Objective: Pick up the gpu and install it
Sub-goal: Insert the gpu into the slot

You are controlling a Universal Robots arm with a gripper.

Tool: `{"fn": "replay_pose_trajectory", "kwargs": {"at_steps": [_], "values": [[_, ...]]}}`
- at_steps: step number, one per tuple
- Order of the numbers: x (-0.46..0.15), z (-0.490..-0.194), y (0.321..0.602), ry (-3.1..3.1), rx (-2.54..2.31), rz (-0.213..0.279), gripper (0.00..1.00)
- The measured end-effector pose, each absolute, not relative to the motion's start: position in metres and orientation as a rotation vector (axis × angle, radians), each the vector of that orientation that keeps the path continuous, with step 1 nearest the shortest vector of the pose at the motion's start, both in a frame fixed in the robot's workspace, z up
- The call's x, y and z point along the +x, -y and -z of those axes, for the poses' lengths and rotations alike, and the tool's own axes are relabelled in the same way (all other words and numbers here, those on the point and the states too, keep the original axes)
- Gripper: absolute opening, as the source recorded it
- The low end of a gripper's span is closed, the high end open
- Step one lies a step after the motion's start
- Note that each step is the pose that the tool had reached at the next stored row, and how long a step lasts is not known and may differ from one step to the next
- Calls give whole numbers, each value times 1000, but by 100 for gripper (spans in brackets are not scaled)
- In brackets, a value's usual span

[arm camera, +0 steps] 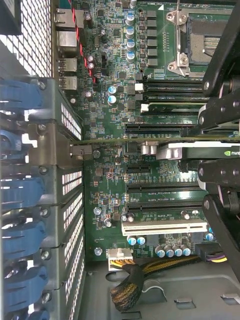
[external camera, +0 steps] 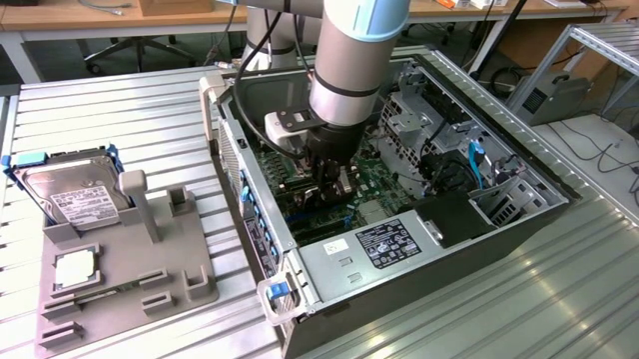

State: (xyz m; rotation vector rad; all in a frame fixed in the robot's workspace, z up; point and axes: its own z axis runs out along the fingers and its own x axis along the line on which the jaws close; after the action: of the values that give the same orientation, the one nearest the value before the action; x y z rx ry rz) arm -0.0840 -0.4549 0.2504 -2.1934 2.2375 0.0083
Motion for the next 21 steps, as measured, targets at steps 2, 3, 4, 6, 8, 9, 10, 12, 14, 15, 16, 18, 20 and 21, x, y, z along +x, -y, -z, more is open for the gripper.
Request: {"fn": "replay_pose_trajectory", "kwargs": {"at_steps": [2,3,4,6,8,9,10,12,14,15,16,18,20,21], "values": [[-85,-250,455,-2237,-2194,-9,27],[-85,-250,455,-2237,-2194,-9,27],[-85,-250,455,-2237,-2194,-9,27],[-85,-250,455,-2238,-2194,-8,27],[-86,-249,455,-2238,-2193,-9,27],[-86,-249,455,-2238,-2193,-9,27],[-86,-249,455,-2238,-2193,-9,27],[-86,-249,455,-2237,-2194,-9,27],[-86,-248,455,-2238,-2194,-8,27],[-86,-248,455,-2238,-2194,-8,27],[-86,-248,455,-2237,-2194,-8,27],[-87,-248,455,-2238,-2193,-8,27],[-87,-248,455,-2237,-2193,-9,27],[-87,-248,455,-2238,-2193,-9,27]]}}
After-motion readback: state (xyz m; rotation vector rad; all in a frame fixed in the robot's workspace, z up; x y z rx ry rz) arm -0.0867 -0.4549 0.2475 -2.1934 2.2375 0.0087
